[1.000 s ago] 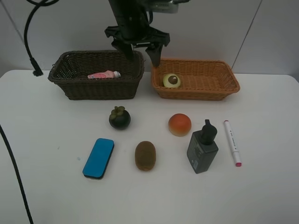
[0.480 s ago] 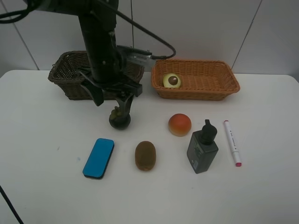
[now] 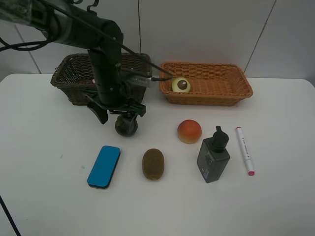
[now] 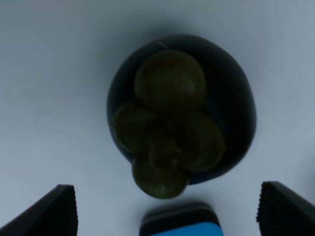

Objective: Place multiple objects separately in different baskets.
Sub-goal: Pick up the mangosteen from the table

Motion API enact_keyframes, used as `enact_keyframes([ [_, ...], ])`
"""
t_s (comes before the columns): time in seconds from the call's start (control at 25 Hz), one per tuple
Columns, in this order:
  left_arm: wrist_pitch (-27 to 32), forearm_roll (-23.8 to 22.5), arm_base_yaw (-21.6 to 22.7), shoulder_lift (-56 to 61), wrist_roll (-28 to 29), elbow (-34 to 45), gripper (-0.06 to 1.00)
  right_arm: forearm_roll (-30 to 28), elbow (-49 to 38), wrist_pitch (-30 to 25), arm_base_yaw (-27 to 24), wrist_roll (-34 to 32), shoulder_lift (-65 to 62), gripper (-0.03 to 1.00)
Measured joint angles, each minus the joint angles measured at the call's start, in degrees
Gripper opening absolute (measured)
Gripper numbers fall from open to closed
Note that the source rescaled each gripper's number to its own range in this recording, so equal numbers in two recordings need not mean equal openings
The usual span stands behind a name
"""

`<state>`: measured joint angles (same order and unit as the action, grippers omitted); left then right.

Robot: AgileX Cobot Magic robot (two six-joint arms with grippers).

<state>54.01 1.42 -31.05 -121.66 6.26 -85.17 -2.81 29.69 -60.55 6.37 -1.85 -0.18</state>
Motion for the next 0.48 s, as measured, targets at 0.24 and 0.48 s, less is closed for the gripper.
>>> enact_keyframes([
  [0.24, -3.99, 2.01, -0.06, -2.89, -0.59, 0.00, 0.87, 0.00, 0.00, 0.00, 0.00, 0.00, 0.00, 1.00],
  [0.48, -8.04, 3.09, -0.06, -6.14, -1.34, 0.00, 0.87, 0.00, 0.00, 0.00, 0.00, 0.00, 0.00, 1.00],
])
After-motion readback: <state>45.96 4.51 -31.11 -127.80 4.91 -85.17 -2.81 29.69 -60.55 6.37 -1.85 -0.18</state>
